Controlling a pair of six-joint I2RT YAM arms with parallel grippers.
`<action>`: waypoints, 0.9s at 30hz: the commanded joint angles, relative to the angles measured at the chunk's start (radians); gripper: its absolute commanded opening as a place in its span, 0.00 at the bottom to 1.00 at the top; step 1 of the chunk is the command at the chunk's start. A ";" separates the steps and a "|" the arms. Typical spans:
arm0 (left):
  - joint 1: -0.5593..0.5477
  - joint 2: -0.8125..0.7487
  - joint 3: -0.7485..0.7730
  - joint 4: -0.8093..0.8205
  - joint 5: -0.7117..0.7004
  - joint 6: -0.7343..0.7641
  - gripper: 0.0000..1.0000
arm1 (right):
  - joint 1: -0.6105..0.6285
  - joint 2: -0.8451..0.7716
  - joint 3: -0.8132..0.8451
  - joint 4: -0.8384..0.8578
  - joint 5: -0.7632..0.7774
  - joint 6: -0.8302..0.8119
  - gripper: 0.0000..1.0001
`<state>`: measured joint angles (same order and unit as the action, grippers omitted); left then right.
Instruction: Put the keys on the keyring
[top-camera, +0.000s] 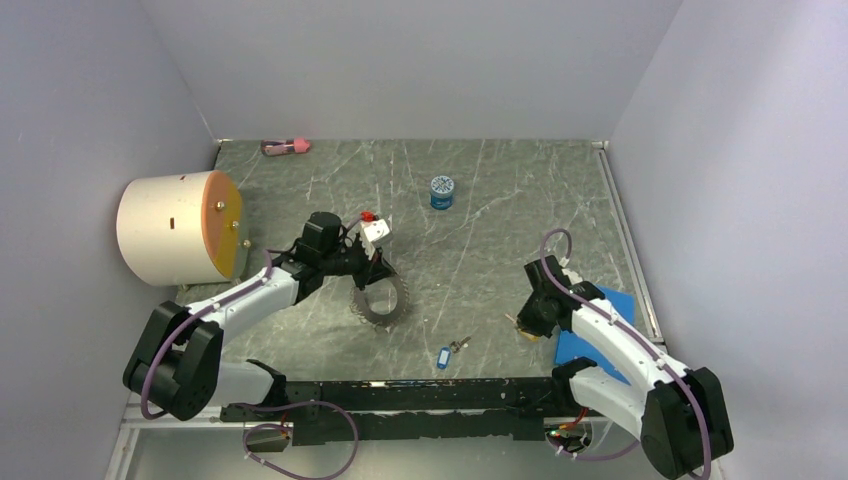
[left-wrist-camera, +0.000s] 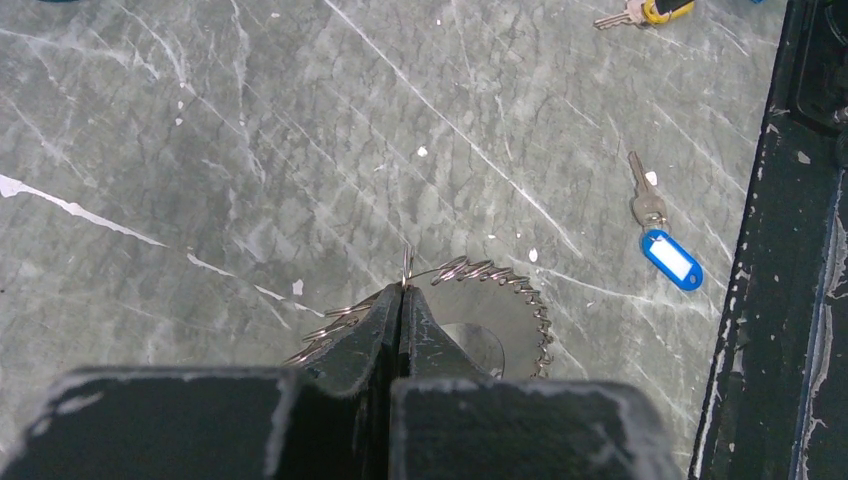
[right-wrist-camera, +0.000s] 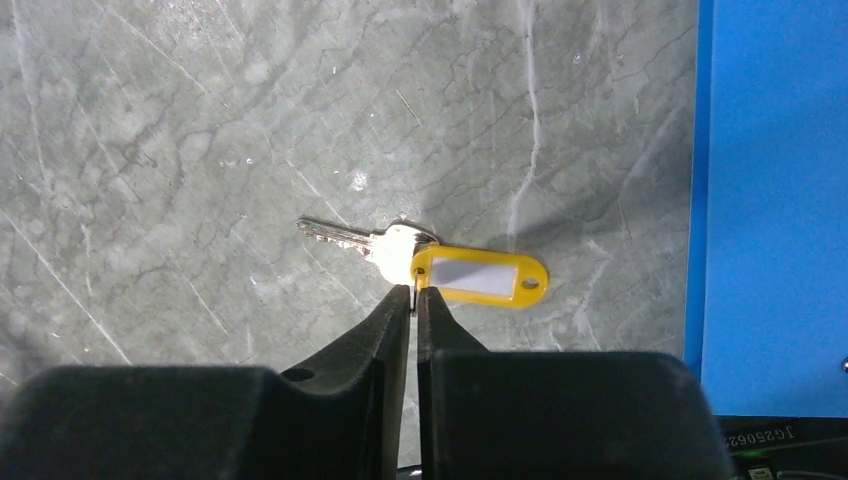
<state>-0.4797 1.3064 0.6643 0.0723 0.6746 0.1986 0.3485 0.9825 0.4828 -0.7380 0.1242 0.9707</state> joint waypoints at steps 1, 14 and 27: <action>-0.009 -0.008 0.040 -0.004 0.012 0.023 0.03 | -0.003 -0.023 0.036 -0.032 0.024 -0.001 0.11; -0.016 -0.028 0.034 -0.013 -0.006 0.032 0.03 | -0.003 -0.006 0.042 0.012 0.010 -0.053 0.00; -0.015 -0.087 -0.012 0.063 0.027 0.021 0.03 | -0.003 -0.045 0.142 0.165 -0.012 -0.375 0.00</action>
<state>-0.4908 1.2713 0.6617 0.0666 0.6659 0.2157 0.3481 0.9730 0.5606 -0.6838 0.1196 0.7479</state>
